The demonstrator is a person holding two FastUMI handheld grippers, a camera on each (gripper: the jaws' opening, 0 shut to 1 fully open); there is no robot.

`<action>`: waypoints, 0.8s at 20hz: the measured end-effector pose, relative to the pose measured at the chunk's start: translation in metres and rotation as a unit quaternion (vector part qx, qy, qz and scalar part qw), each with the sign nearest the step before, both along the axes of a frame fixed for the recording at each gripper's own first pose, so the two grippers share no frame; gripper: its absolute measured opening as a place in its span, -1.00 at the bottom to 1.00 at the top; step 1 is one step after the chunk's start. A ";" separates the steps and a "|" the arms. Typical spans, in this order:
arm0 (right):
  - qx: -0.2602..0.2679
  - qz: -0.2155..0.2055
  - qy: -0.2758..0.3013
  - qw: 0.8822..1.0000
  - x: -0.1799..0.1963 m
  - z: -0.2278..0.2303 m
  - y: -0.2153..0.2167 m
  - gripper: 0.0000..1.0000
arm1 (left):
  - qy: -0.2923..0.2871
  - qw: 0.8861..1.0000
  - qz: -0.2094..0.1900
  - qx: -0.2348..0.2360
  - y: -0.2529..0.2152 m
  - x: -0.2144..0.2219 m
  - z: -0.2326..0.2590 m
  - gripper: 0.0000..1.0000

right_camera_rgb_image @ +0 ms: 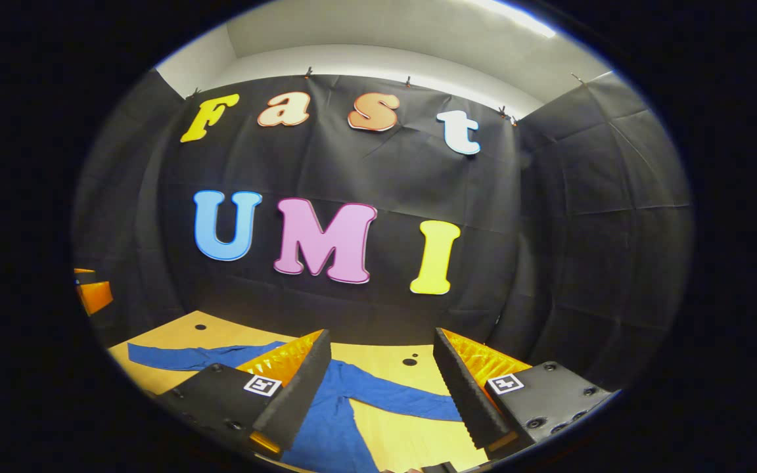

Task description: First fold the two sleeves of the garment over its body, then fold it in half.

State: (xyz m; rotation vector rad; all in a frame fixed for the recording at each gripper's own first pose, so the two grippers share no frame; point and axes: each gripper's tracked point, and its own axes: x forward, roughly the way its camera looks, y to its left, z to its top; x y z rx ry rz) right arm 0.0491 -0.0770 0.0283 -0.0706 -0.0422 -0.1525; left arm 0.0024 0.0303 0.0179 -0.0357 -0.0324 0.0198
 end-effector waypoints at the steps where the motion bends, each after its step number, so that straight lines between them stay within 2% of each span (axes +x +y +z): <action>1: 0.001 -0.012 0.007 1.000 0.007 -0.006 -0.016 0.98 | 0.003 1.000 0.000 0.002 -0.002 0.003 -0.003 0.62; 6: 0.004 -0.081 0.047 0.996 0.040 -0.052 -0.103 0.90 | -0.005 1.000 -0.003 0.010 -0.009 0.006 0.005 0.64; 8: 0.011 -0.086 0.072 0.994 0.054 -0.086 -0.128 0.90 | 0.005 1.000 0.001 0.020 -0.008 0.011 -0.001 0.60; 10: 0.051 -0.077 0.088 0.992 0.074 -0.122 -0.147 0.92 | 0.009 1.000 0.003 0.020 -0.009 0.020 -0.005 0.63; 13: 0.113 -0.104 0.150 0.977 0.096 -0.204 -0.190 0.99 | 0.007 1.000 -0.005 0.013 -0.016 0.037 -0.016 0.64; 16: 0.137 -0.154 0.213 0.955 0.114 -0.276 -0.238 0.99 | 0.037 0.999 0.009 0.014 -0.013 0.064 -0.033 0.64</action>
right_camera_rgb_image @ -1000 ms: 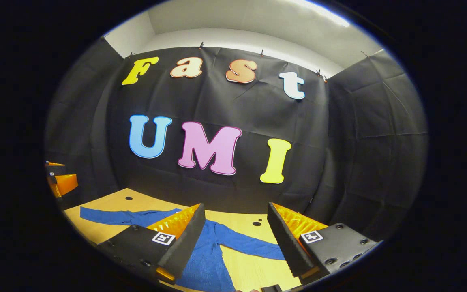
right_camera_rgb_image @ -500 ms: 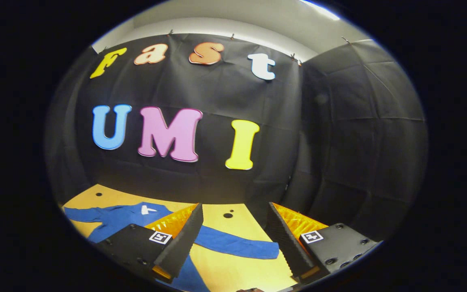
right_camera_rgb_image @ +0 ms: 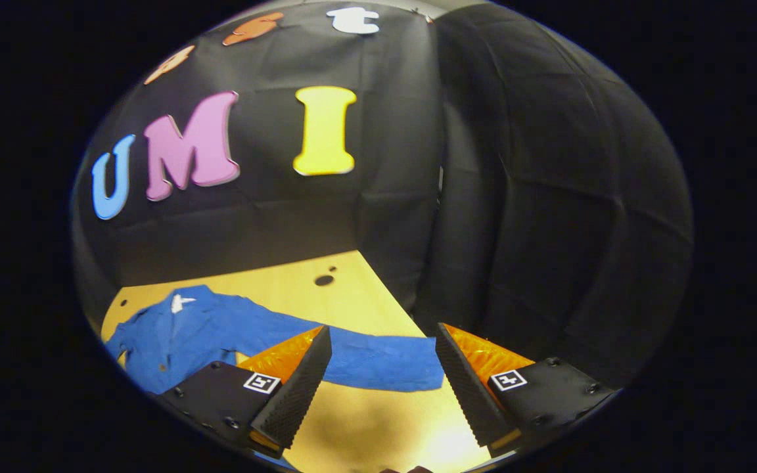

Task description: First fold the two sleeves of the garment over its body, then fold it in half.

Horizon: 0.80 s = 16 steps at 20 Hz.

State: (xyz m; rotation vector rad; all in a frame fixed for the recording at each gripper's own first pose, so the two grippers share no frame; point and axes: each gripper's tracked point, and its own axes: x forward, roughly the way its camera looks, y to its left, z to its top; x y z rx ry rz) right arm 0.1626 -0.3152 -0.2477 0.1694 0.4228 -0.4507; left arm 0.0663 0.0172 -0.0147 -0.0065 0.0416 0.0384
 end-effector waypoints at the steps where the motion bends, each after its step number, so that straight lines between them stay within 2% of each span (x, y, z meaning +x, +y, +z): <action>1: 0.011 -0.010 0.023 1.000 0.006 -0.025 -0.009 0.99 | 0.016 1.000 0.004 0.000 -0.002 0.012 -0.006 0.64; 6: 0.078 -0.028 0.128 0.988 0.015 -0.112 -0.024 1.00 | 0.067 0.998 0.015 -0.011 -0.024 0.065 -0.030 0.64; 7: 0.079 -0.025 0.142 0.986 0.016 -0.124 -0.025 0.87 | 0.072 0.997 0.015 -0.012 -0.030 0.072 -0.032 0.65; 8: 0.078 -0.025 0.152 0.985 0.016 -0.133 -0.028 1.00 | 0.075 0.997 0.013 -0.011 -0.037 0.078 -0.033 0.65; 10: 0.092 -0.042 0.179 0.979 0.014 -0.147 -0.032 1.00 | 0.081 0.997 0.008 -0.005 -0.045 0.089 -0.036 0.64; 11: 0.108 -0.052 0.187 0.975 0.014 -0.150 -0.035 1.00 | 0.085 0.996 0.005 -0.002 -0.050 0.093 -0.039 0.64; 12: 0.105 -0.066 0.163 0.979 0.021 -0.154 -0.040 1.00 | 0.087 0.996 0.001 0.000 -0.053 0.097 -0.041 0.66; 13: 0.106 -0.066 0.165 0.978 0.016 -0.153 -0.040 0.94 | 0.088 0.996 -0.002 0.001 -0.054 0.100 -0.042 0.64; 14: 0.100 -0.056 0.174 0.978 0.014 -0.152 -0.039 0.98 | 0.087 0.996 -0.005 0.000 -0.056 0.103 -0.042 0.64; 15: 0.102 -0.046 0.176 0.978 0.015 -0.154 -0.034 0.86 | 0.089 0.996 -0.008 -0.002 -0.056 0.105 -0.044 0.64; 16: 0.112 -0.044 0.176 0.977 0.016 -0.154 -0.031 0.44 | 0.091 0.996 -0.010 -0.005 -0.055 0.107 -0.045 0.64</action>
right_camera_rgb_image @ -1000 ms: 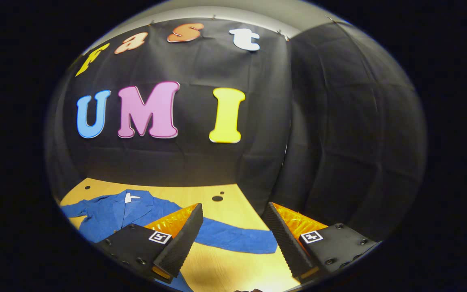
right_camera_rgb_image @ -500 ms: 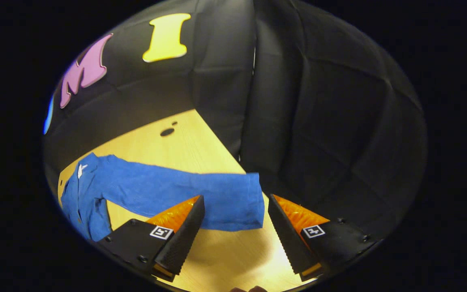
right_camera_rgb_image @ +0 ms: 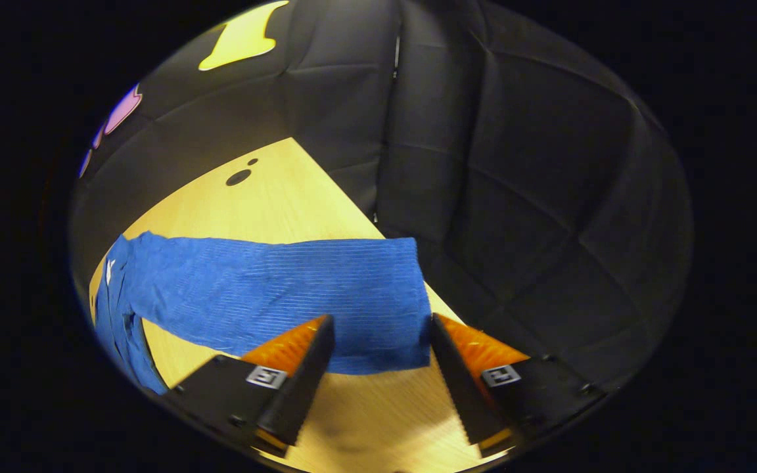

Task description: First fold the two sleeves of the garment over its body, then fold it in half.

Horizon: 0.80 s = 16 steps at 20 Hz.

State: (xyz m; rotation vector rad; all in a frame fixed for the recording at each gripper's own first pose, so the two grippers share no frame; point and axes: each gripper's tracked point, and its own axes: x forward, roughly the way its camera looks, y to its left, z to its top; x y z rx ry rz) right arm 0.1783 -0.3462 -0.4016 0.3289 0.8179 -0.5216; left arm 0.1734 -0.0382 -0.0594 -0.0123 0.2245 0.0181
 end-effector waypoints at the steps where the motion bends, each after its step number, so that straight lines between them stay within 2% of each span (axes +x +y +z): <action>1: 0.007 -0.015 -0.002 1.000 0.005 -0.001 0.001 0.02 | 0.000 1.000 -0.003 -0.003 0.002 -0.001 0.001 0.64; 3: 0.020 -0.018 0.006 1.000 0.011 0.001 0.003 -0.82 | -0.005 1.000 -0.007 -0.004 0.010 -0.004 0.005 0.64; 4: 0.024 -0.009 0.017 1.000 0.009 0.001 0.010 -0.71 | -0.011 1.000 -0.008 -0.003 0.016 -0.006 0.009 0.64; 7: -0.001 0.015 0.008 1.000 0.014 0.025 0.021 -0.98 | -0.009 1.000 -0.001 0.006 0.044 -0.016 0.005 0.64; 9: -0.021 0.021 -0.021 0.999 0.018 0.054 0.030 -0.98 | -0.006 1.000 0.008 0.002 0.062 -0.027 0.002 0.65; 12: -0.057 0.030 -0.064 0.996 0.029 0.112 0.048 -0.98 | -0.021 1.000 0.016 0.000 0.088 -0.040 0.003 0.64; 16: -0.097 0.088 -0.123 0.984 0.060 0.203 0.105 -0.99 | -0.022 0.999 0.030 -0.012 0.115 -0.055 -0.003 0.64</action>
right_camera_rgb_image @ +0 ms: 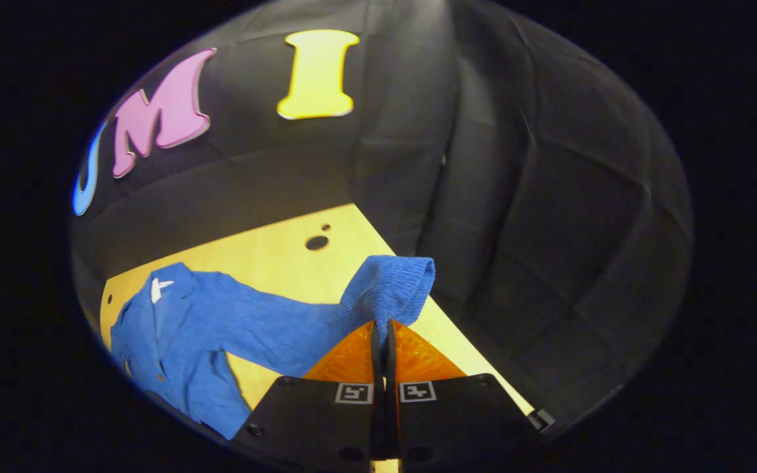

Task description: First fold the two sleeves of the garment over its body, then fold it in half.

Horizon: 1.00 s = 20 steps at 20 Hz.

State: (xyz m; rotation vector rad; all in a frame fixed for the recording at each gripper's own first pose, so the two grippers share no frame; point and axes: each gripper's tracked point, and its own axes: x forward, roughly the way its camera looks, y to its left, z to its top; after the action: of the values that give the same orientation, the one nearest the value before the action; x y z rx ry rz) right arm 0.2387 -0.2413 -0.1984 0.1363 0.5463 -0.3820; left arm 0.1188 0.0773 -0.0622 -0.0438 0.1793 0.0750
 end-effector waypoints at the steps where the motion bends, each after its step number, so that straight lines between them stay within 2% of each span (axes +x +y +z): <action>1: -0.009 0.017 -0.015 1.000 0.008 0.023 0.017 -0.99 | -0.004 1.000 0.003 -0.003 0.005 -0.005 0.000 0.64; 5: -0.022 0.078 -0.082 0.993 0.036 0.113 0.104 -0.99 | -0.022 0.999 0.026 0.003 0.031 -0.029 0.006 0.65; 7: -0.001 0.099 -0.120 0.988 0.054 0.148 0.154 -0.99 | -0.023 0.999 0.037 0.000 0.041 -0.043 0.003 0.64; 9: 0.016 0.123 -0.145 0.982 0.069 0.172 0.204 -0.99 | -0.021 0.998 0.053 -0.002 0.053 -0.058 -0.002 0.64; 12: 0.038 0.166 -0.165 0.971 0.105 0.180 0.292 -0.99 | -0.014 0.997 0.081 -0.010 0.068 -0.076 -0.007 0.65; 14: 0.039 0.202 -0.160 0.966 0.130 0.160 0.357 -0.99 | -0.014 0.995 0.099 -0.005 0.081 -0.092 -0.007 0.64; 16: 0.038 0.246 -0.135 0.959 0.153 0.117 0.427 -0.99 | -0.005 0.993 0.121 0.008 0.096 -0.106 -0.009 0.64; 18: 0.052 0.284 -0.091 0.953 0.158 0.062 0.489 -0.99 | 0.013 0.989 0.146 0.017 0.111 -0.121 -0.017 0.64; 20: 0.061 0.305 -0.037 0.950 0.159 -0.004 0.531 -0.99 | 0.034 0.983 0.179 0.028 0.130 -0.138 -0.026 0.64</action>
State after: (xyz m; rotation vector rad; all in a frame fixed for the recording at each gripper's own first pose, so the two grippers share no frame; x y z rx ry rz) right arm 0.3979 0.2901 -0.2022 0.0943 0.5092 0.2600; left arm -0.0197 0.2071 -0.0885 -0.0173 0.2371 0.4406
